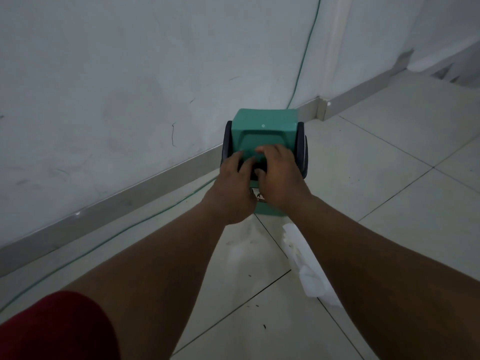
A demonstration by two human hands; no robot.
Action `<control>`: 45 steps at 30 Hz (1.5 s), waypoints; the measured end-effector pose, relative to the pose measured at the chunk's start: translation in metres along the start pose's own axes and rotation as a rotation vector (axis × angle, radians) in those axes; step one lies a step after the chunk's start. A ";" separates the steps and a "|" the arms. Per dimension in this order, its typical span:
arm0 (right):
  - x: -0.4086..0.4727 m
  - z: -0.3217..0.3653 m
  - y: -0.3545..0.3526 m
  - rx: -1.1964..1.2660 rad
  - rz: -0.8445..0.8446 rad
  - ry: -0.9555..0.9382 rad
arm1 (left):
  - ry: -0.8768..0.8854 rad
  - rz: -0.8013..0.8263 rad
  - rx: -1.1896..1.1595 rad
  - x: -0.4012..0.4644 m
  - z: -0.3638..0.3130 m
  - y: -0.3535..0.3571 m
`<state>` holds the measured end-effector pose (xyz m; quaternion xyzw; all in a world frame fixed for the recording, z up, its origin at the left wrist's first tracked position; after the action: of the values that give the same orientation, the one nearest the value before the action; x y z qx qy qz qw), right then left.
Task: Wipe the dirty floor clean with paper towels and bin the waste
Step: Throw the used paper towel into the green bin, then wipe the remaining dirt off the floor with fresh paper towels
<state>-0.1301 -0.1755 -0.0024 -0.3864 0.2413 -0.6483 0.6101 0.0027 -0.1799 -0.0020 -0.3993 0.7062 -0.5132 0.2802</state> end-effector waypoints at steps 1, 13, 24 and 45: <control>-0.004 0.000 -0.005 0.028 -0.052 -0.015 | -0.014 -0.050 0.008 -0.005 0.000 0.002; -0.132 -0.079 0.018 -0.116 0.055 0.594 | -0.071 0.126 -0.273 -0.051 -0.033 0.083; -0.204 -0.100 0.035 -0.230 -0.022 0.575 | -0.214 0.422 -0.387 -0.075 -0.069 0.152; -0.222 0.035 0.016 0.519 -0.278 0.369 | -0.786 0.051 -1.712 -0.173 -0.042 0.062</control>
<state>-0.1018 0.0445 -0.0404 -0.1241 0.1196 -0.8238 0.5400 0.0424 -0.0014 -0.0495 -0.5983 0.7065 0.3581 0.1211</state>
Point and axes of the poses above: each hand's wrist, its own x-axis towards the middle knuckle, its own y-axis out of the palm, z = x × y, the point moved 2 cm from there along x, towards the middle knuckle, and after that the axes turned 8 degrees about z, right-handed, at the moved point
